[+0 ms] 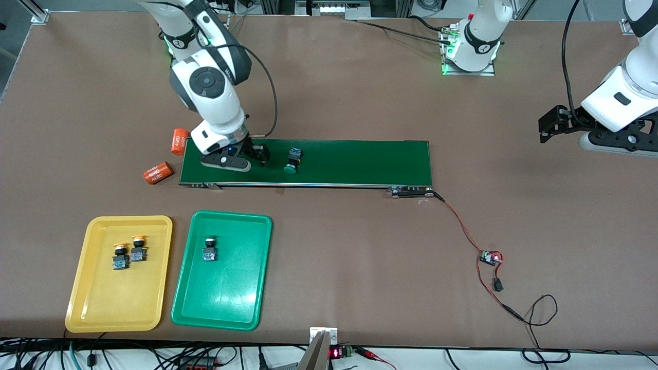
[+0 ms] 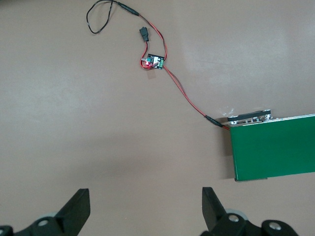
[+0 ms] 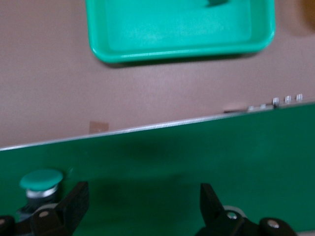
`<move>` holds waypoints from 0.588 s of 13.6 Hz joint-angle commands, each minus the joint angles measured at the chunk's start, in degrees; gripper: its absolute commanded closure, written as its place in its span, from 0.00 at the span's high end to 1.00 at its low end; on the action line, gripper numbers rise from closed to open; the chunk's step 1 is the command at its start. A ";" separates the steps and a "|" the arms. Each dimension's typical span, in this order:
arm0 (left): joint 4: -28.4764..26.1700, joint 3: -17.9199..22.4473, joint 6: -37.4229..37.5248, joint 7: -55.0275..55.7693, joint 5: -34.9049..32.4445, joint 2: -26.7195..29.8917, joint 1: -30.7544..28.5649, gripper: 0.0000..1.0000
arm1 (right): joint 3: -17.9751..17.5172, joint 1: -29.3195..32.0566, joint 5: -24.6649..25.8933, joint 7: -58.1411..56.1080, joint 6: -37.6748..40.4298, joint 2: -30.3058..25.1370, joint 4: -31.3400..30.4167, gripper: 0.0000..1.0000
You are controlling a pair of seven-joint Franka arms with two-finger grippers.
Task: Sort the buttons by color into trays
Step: 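Move the right gripper back to the green-cap button on the belt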
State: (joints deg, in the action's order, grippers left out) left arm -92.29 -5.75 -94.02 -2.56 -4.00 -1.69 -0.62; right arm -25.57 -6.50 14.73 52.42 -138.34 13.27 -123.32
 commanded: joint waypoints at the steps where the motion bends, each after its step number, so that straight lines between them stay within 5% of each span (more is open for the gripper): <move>1: 1.06 0.04 1.30 -0.78 0.13 0.11 0.09 1.00 | -3.25 1.31 -0.76 6.09 -0.61 -1.23 -1.48 1.00; 8: 1.06 0.12 1.47 -0.87 0.22 0.20 0.09 1.00 | -3.88 -1.49 0.02 8.15 -1.93 3.24 0.28 1.00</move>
State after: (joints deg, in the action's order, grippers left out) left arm -92.29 -5.75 -93.85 -2.56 -4.00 -1.69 -0.62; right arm -29.03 -6.97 13.64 61.55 -139.37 14.56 -123.76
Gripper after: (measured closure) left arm 0.000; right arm 0.000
